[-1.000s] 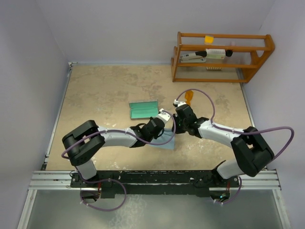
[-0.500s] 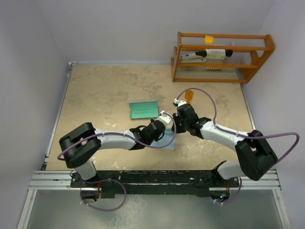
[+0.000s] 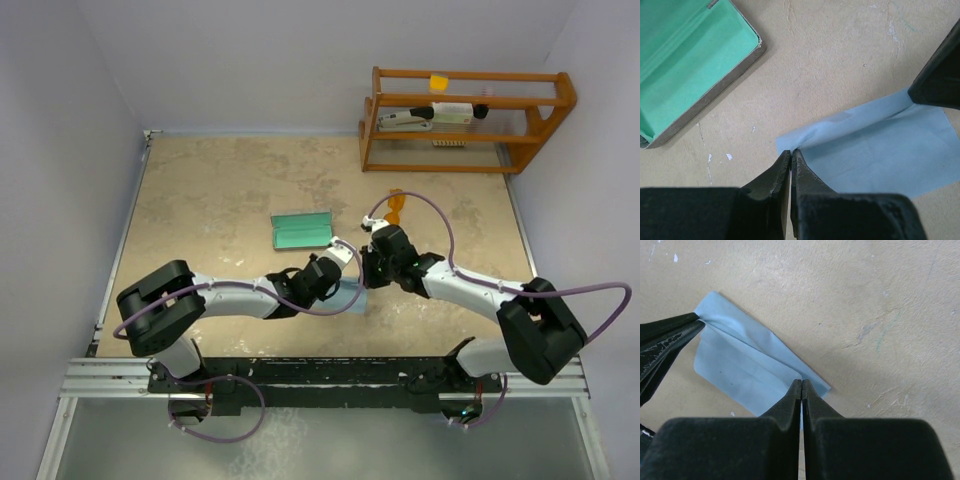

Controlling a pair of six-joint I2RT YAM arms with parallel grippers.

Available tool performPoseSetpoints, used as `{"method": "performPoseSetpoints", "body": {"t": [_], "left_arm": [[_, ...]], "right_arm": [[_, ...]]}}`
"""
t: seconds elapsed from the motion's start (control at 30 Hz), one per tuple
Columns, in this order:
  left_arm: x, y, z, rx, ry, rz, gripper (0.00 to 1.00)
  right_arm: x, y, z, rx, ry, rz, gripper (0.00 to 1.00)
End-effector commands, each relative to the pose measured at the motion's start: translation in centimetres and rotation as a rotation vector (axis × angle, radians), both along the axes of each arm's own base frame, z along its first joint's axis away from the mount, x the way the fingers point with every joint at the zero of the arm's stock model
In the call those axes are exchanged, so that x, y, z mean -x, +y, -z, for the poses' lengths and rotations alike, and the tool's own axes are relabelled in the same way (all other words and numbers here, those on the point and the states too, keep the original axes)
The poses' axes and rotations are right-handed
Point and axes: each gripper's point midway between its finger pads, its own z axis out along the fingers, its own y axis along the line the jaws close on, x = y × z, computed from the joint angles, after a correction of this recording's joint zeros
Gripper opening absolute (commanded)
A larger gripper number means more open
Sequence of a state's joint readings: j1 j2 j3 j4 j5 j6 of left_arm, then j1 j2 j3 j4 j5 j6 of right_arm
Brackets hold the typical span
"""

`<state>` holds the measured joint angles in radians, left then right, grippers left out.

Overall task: Organize the sunglasses
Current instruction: Fold the glasses cleaning cloth at the center of the board.

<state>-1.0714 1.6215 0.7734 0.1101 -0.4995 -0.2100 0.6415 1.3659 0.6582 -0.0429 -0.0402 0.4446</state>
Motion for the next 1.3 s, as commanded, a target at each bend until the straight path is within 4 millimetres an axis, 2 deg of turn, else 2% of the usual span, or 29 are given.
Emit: {"method": "performPoseSetpoints", "body": {"t": [0.0,0.57,1.27], "left_arm": [[-0.1,-0.4,-1.5,0.059,-0.028,-0.017,0.0],[1.2,-0.8,-0.8,0.067,-0.007,0.009,0.0],[2.7,-0.5,-0.6,0.072,-0.007,0.007,0.0]], "right_arm": [[0.3,0.7,-0.4,-0.025,-0.025,-0.034,0.0],[1.6,0.4,0.8,-0.017,-0.011,-0.036,0.0],[2.8,0.5,0.3,-0.043,-0.014,-0.046,0.0]]}}
